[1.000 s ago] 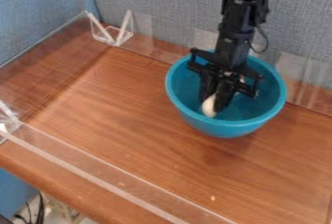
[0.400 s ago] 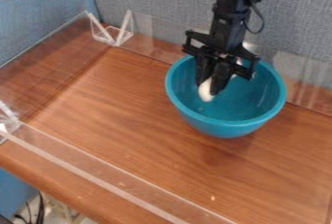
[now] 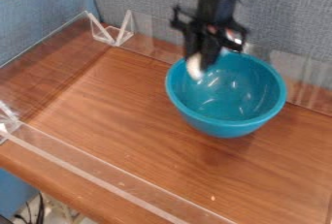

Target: Remove the mushroom from inside the blue bowl and put it on the table

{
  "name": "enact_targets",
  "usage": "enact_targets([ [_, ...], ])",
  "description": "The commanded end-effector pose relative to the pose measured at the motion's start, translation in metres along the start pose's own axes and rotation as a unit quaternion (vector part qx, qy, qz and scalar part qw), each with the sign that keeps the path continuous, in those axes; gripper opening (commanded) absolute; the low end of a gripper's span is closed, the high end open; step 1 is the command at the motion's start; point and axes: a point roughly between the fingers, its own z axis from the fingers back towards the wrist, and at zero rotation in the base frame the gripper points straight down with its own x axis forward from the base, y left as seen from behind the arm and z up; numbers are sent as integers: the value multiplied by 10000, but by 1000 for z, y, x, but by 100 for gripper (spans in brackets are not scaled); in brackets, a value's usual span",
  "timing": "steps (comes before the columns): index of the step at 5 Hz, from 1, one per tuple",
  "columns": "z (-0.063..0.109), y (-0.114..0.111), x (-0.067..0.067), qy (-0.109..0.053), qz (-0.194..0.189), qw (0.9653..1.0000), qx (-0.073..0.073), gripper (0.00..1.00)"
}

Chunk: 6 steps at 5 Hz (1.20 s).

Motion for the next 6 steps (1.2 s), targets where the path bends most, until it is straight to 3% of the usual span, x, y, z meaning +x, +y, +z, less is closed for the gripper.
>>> enact_targets([
  [1, 38, 45, -28, -293, 470, 9984, 132, 0],
  [2, 17, 92, -52, 25, 764, 9968, 248, 0],
  [3, -4, 96, -65, 281, 683, 9967, 322, 0],
  [6, -49, 63, -64, 671, 242, 9969, 326, 0],
])
